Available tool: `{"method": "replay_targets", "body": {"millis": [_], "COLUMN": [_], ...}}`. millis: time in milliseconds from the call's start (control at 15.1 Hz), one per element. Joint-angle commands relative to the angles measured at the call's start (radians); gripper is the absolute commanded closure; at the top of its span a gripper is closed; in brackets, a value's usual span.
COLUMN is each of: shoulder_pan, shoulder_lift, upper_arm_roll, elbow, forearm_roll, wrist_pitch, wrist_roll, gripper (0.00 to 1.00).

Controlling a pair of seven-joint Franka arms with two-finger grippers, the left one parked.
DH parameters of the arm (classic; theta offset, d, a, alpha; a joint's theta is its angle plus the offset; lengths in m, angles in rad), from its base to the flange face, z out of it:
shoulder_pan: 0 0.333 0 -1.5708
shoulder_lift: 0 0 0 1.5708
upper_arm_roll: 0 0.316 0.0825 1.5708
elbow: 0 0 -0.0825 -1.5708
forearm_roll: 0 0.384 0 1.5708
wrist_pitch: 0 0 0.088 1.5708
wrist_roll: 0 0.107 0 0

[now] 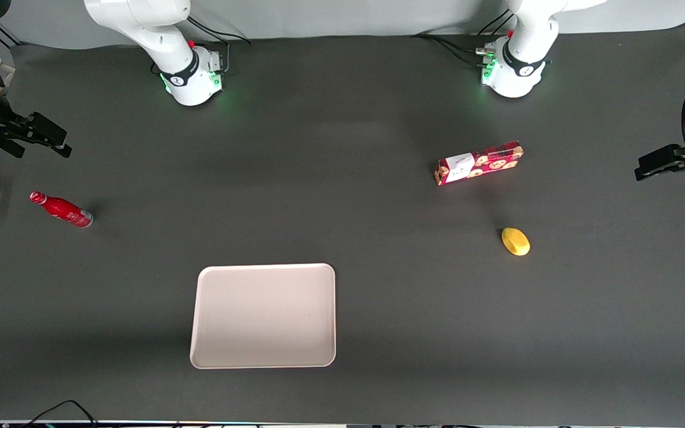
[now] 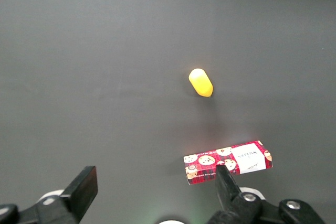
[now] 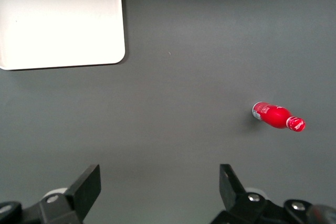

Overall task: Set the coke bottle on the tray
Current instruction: 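Move the right gripper down over the red Coca-Cola bottle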

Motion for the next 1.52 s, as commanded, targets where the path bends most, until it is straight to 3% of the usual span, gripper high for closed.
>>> {"method": "replay_targets", "body": {"millis": [0,662,1125,1456], "shoulder_pan": [0.002,-0.007,-0.010,-0.012], "shoulder_lift": [0.013,0.180,0.295,0.306], "upper_arm_roll": [0.000,-0.033,-0.220,-0.311], "elbow": [0.019,0.183,0.187,0.014], "forearm_roll": [-0.001,0.004,0.004,0.005], "wrist_pitch": [0.005,-0.002,0.091,0.318], "wrist_roll": [-0.011,-0.028,-0.420,-0.601], "gripper": [0.00,0.00,0.00,0.00]}}
